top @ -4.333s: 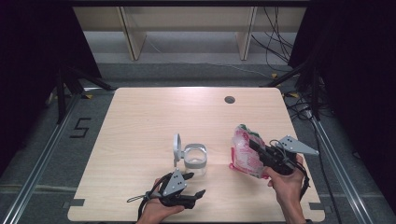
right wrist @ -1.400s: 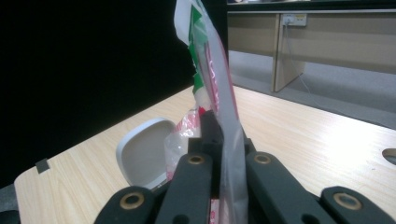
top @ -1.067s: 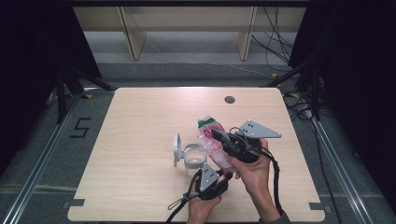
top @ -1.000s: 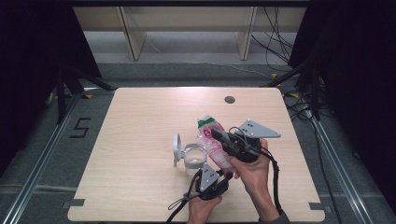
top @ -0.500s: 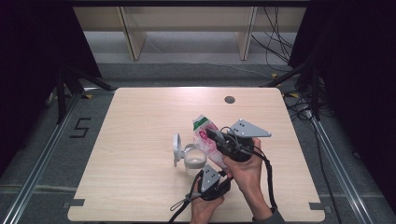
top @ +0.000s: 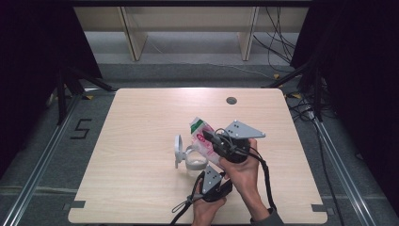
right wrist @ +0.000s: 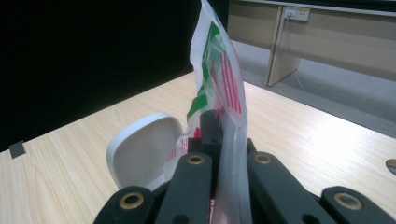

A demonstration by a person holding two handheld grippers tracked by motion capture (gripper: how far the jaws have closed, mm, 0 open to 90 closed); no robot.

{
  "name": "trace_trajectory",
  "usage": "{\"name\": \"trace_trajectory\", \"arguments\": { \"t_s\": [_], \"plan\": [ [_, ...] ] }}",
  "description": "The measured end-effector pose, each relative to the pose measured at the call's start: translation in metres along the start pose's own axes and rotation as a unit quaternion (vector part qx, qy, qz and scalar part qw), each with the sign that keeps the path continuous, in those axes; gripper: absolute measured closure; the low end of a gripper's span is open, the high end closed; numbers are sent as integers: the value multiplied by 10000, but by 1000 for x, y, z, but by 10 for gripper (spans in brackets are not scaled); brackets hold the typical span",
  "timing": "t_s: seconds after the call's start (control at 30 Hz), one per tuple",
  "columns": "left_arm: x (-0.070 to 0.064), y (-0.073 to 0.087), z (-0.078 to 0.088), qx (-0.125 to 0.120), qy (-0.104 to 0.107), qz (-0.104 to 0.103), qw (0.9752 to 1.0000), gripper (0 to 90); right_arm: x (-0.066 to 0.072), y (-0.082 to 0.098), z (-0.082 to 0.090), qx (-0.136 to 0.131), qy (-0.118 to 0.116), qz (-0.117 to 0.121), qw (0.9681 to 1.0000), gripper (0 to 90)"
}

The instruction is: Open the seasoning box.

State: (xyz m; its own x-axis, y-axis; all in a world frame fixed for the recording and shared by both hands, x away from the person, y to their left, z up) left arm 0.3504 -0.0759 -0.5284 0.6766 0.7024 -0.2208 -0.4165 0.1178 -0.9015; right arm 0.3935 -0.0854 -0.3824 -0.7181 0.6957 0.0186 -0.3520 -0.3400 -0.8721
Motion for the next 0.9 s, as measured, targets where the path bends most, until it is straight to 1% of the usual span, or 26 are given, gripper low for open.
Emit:
{"name": "trace_trajectory", "arguments": {
  "t_s": [0.03, 0.07, 0.1, 0.2, 0.23, 0.27, 0.3, 0.33, 0.37, 0.4, 0.43, 0.47, 0.53, 0.57, 0.6, 0.63, 0.67, 0.7, 0.77, 0.83, 0.87, 0.9],
  "plan": [
    [0, 0, 0, -31, -1, -3, 10000, 744, 2, 1, 0, 47, -3, -57, 10000, 900],
    [-1, 0, -1, -48, -2, -28, 10000, 744, 2, 1, -1, 72, 21, -45, 10000, 900],
    [-1, 0, 0, -41, -10, -11, 10000, 744, 2, 1, -2, 72, 42, -57, 9999, 900],
    [-1, 0, -1, -37, 22, 8, 10000, 745, 4, 1, -4, 89, 0, 3, 10000, 900],
    [-2, 0, -1, -62, 38, -17, 10000, 745, 4, 0, -5, 50, -34, 31, 10000, 900],
    [-2, 1, 1, 40, -6, -9, 10000, 745, 4, 0, -5, 98, 16, 78, 9999, 900],
    [-2, 1, 1, 42, 6, -9, 10000, 746, 4, 0, -6, 89, 16, 74, 9999, 900],
    [-2, 1, 1, 39, 5, -7, 10000, 745, 3, 0, -6, 70, 94, 153, 9998, 900],
    [-2, 1, 1, 33, 8, 9, 10000, 746, 5, 0, -7, 78, 32, 29, 10000, 900],
    [-2, 0, 0, 22, 14, 14, 10000, 746, 6, 0, -7, 119, -3, 106, 9999, 900],
    [-3, 0, 0, -38, 41, -12, 10000, 746, 6, 0, -7, 134, 20, 149, 9998, 900],
    [-3, 0, 0, -33, 49, -14, 10000, 746, 5, -1, -7, 98, 70, 225, 9997, 900],
    [-3, -1, -1, -50, 57, -4, 10000, 747, 6, -1, -8, 114, 61, 218, 9997, 900],
    [-3, -1, -1, -66, 63, -2, 10000, 747, 6, -1, -8, 108, 62, 255, 9996, 900],
    [-3, -2, -2, -90, 68, -4, 9999, 747, 5, -2, -8, 91, 111, 311, 9994, 900],
    [-3, -2, -3, -89, 84, -23, 9999, 747, 7, -2, -10, 121, 48, 276, 9995, 900],
    [-3, -2, -2, -79, 87, -18, 9999, 747, 7, -2, -10, 140, 86, 238, 9996, 900],
    [-3, -2, -2, -87, 62, -11, 9999, 747, 8, -2, -10, 135, 56, 226, 9996, 900],
    [-3, -3, -3, -106, 91, -11, 9999, 748, 8, -2, -11, 123, 17, 269, 9996, 900],
    [-4, -4, -3, -134, 77, -29, 9999, 748, 11, -3, -9, 153, 15, 165, 9997, 900],
    [-4, -3, -3, -113, 58, -39, 9999, 748, 10, -3, -9, 185, 60, 216, 9996, 900],
    [-3, -4, -3, -117, 81, -26, 9999, 749, 9, -4, -10, 93, 44, 240, 9997, 900]
  ]
}}
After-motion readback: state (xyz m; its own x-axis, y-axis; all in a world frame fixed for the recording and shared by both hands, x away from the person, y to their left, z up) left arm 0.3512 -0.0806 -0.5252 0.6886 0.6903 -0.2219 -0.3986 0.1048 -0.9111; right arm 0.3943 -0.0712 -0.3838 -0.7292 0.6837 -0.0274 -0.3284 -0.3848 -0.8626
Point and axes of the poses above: each handheld gripper's, and its own axes: z roughly backward along the jaws, y roughly out of its underside, x roughly to its left, the point moved 6 cm from there along -z, roughly forward along the jaws, and after that the axes turned 10 degrees about x, right-handed, at the moved point
